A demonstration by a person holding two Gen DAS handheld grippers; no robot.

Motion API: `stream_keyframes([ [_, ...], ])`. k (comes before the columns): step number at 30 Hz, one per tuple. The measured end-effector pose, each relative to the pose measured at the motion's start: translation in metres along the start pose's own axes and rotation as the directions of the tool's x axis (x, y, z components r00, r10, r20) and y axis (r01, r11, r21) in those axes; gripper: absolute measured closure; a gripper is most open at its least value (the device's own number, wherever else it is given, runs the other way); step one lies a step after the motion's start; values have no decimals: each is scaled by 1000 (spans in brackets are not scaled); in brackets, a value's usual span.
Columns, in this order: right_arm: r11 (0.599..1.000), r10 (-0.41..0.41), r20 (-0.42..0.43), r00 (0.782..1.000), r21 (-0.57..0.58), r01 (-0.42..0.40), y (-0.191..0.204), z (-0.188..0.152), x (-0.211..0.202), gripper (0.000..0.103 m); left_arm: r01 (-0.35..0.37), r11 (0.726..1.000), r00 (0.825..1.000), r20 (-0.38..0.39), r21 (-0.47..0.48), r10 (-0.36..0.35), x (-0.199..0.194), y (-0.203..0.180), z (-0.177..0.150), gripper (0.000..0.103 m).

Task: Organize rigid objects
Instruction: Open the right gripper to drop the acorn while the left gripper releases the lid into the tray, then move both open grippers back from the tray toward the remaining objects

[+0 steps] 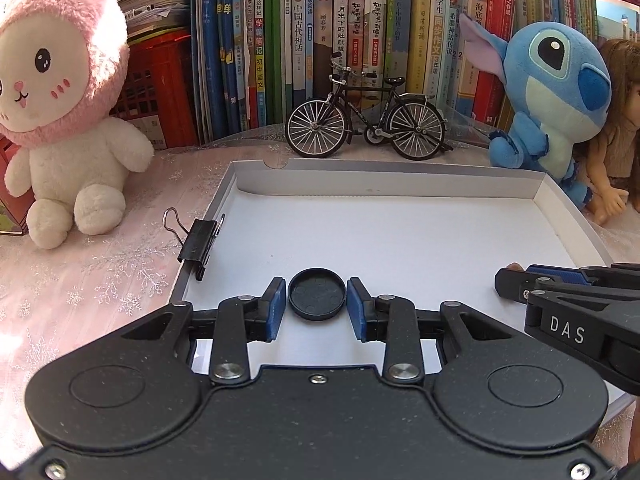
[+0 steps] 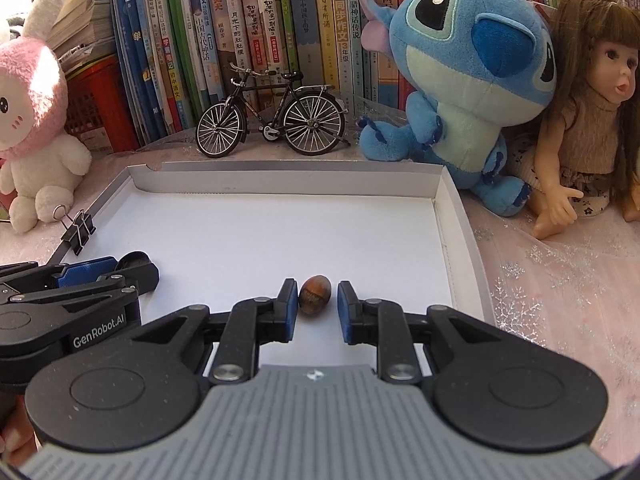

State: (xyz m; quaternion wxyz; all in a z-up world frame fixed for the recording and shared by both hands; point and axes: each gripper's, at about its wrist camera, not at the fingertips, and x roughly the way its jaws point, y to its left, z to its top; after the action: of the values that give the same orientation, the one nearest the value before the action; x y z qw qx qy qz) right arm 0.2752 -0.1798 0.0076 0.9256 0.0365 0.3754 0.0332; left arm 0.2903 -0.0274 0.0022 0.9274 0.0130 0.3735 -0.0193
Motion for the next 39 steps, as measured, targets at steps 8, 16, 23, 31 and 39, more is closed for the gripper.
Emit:
stream_keyframes([
  [8,1000,10,20,1000,2,-10,0,-2,-14,52,1,1000,1000,30,28,-2,-17,-2,-2,53],
  [16,1000,20,66,998,-24,-18,2,-4,-43,45,25,998,998,64,56,-29,-48,-3,-6,43],
  [23,997,20,109,994,-77,-12,7,-16,-77,38,59,995,995,77,78,-65,-79,-4,-18,40],
  [31,994,53,132,990,-100,-40,4,-34,-105,35,81,995,996,38,66,-83,-114,-3,-41,37],
  [39,989,80,139,987,-134,-61,2,-59,-131,31,109,992,994,-6,67,-109,-142,-3,-68,34],
])
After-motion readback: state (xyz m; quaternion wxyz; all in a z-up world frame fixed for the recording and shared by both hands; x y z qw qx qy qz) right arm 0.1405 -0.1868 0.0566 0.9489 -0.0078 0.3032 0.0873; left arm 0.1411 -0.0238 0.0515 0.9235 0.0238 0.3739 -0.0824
